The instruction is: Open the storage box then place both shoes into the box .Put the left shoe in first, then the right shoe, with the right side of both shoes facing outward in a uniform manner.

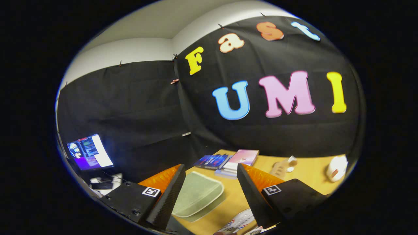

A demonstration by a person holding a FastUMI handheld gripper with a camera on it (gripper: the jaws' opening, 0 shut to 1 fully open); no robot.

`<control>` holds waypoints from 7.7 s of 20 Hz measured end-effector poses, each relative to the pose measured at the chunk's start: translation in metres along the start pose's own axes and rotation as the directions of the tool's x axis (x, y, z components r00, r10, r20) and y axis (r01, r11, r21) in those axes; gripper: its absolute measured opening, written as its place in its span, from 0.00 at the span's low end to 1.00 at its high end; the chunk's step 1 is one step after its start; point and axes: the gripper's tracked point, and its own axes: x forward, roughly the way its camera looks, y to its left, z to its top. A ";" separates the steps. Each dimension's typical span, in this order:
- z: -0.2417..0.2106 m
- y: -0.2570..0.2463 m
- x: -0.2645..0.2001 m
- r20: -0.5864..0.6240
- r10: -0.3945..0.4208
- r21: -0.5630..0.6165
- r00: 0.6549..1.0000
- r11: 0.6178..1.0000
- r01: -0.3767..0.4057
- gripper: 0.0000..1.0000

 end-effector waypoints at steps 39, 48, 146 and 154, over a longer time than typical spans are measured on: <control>-0.217 0.011 0.091 -0.132 0.511 0.856 0.849 0.491 -0.162 0.05; -0.122 0.082 0.108 -0.110 0.504 0.718 0.857 0.636 -0.282 0.06; -0.256 -0.110 -0.013 -0.501 -0.528 -0.001 0.686 0.793 0.609 0.05; -0.168 -0.043 0.038 -0.457 -0.468 0.053 0.756 0.834 0.549 0.05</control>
